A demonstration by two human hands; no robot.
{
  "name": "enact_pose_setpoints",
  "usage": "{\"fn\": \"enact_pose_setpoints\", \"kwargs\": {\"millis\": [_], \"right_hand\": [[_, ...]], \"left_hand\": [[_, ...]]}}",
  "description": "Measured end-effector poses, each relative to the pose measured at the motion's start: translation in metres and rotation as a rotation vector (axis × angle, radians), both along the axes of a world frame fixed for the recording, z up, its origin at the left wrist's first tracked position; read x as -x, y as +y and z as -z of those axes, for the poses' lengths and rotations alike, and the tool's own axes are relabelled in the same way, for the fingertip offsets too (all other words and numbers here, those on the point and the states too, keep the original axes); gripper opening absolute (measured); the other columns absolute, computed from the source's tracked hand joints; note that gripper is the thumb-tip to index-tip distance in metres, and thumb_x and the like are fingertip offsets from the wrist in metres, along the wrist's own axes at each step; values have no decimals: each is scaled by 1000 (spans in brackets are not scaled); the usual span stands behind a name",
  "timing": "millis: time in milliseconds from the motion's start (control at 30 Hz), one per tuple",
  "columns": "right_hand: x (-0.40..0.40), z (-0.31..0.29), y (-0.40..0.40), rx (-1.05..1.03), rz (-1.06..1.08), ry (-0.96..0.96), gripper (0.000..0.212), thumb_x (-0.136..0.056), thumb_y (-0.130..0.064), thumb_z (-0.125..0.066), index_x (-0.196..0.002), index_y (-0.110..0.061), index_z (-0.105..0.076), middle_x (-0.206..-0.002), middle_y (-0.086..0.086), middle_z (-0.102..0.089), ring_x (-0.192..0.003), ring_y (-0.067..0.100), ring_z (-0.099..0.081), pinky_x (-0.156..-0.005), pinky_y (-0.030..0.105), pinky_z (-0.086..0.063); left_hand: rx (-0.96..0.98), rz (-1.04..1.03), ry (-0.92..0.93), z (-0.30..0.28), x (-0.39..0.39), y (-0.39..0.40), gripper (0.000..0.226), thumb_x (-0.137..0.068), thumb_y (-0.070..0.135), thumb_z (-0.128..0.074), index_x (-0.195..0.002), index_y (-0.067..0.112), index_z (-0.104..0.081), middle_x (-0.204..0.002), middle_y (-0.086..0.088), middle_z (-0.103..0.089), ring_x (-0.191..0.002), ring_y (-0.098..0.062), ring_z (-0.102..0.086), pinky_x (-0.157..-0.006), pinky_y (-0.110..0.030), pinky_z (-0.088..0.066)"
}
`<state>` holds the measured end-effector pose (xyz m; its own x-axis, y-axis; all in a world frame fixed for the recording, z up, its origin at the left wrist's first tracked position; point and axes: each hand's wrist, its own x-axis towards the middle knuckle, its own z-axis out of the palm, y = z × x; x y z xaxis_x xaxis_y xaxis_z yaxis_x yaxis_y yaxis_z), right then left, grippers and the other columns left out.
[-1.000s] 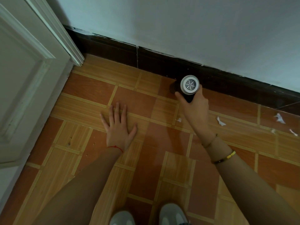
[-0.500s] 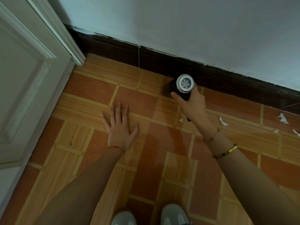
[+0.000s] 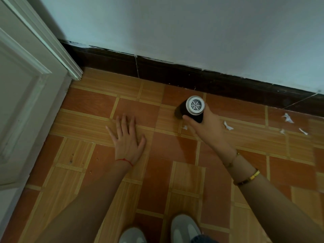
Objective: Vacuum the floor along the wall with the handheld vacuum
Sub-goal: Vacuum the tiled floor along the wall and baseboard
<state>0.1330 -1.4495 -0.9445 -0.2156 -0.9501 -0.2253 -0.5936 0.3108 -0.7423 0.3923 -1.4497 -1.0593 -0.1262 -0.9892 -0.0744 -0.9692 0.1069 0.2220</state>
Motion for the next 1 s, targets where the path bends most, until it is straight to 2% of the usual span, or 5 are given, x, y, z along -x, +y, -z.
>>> {"fn": "enact_pose_setpoints", "kwargs": {"millis": [100,267,733,933,1000], "right_hand": [[14,-1,11,23,68,-7,69,-85,-41,-70,-142,-18,-40,-133,0,-58,-118,18,-57,-93,30,-51],[22,1,33,13,51,82,67,-83,-44,-70,-138,-14,-46,-129,-3,-61,-119,12,-54,-88,19,-39],[20,6,53,-52,-33,15,68,-84,-49,-68,-141,-22,-41,-128,-6,-61,-118,12,-56,-90,23,-45],[12,8,41,2,92,31,70,-84,-50,-67,-141,-22,-38,-128,-3,-62,-115,17,-59,-87,32,-52],[8,8,36,9,53,11,70,-85,-47,-68,-142,-21,-38,-130,-3,-61,-117,16,-58,-89,26,-49]], "left_hand": [[-29,136,24,-5,22,6,71,-94,52,-32,-156,19,-20,-163,-14,-21,-152,-34,-11,-118,-68,-4],[-47,215,-4,1,56,12,70,-95,56,-29,-155,21,-25,-162,-13,-24,-150,-35,-18,-117,-68,-1],[-22,206,10,8,58,16,70,-96,57,-32,-157,25,-20,-164,-8,-18,-153,-30,-10,-117,-69,-2],[-3,215,12,8,57,16,71,-96,57,-35,-157,24,-20,-164,-9,-21,-152,-32,-13,-117,-68,-2],[-4,211,10,8,57,15,71,-95,56,-37,-157,24,-21,-163,-9,-22,-152,-32,-14,-117,-69,-3]]}}
